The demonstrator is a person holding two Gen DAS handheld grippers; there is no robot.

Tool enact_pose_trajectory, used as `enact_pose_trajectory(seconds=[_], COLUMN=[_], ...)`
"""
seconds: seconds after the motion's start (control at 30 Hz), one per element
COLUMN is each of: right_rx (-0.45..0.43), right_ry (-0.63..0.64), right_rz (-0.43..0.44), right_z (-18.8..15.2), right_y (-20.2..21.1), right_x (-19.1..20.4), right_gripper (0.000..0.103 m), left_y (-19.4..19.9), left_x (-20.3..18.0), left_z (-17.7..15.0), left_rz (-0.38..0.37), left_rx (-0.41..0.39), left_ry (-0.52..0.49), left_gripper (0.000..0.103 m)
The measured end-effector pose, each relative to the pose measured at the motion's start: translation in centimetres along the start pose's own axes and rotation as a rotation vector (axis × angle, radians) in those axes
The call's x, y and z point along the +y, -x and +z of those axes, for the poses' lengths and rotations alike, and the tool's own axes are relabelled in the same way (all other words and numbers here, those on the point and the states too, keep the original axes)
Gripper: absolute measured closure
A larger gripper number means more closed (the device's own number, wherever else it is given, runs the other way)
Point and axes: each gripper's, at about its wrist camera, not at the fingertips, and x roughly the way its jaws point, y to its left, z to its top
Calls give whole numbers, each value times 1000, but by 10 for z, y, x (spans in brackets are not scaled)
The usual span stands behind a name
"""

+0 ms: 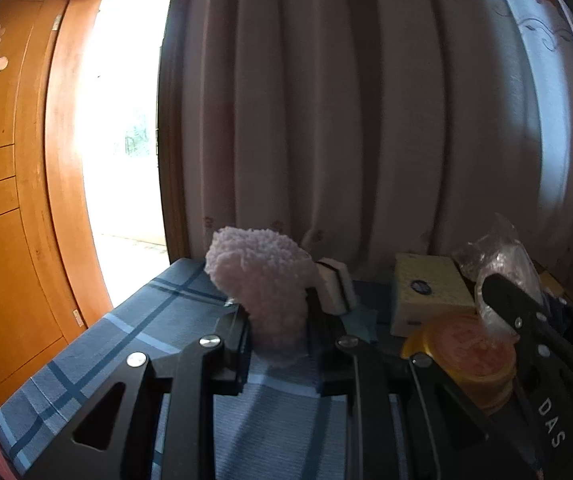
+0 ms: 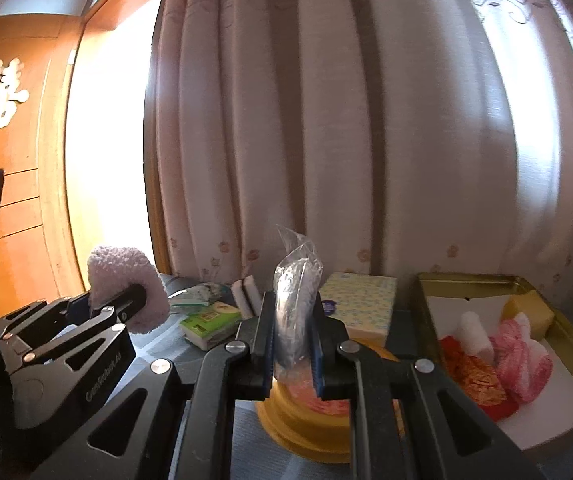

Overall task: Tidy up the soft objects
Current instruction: 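Carry the puff and plastic bag into the gold tray and release both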

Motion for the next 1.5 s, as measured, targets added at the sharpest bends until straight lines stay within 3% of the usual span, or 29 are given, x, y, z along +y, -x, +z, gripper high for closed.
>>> enact_pose_trajectory(seconds=[0.73, 1.17, 1.5], right_rx=[-40, -95, -95], right_ry=[-58, -108, -101], right_rz=[-184, -281, -404], right_z=[-3, -5, -4], right_y=[37, 61, 72], right_x=[-76, -123, -176], right_gripper=[87, 87, 87], left_y=[13, 27, 31], left_x=[-65, -92, -144], left_z=[-8, -10, -6], left_rz=[-109, -213, -313], left_rx=[-5, -48, -68], left_ry=[-56, -72, -132], left_gripper=[81, 81, 81])
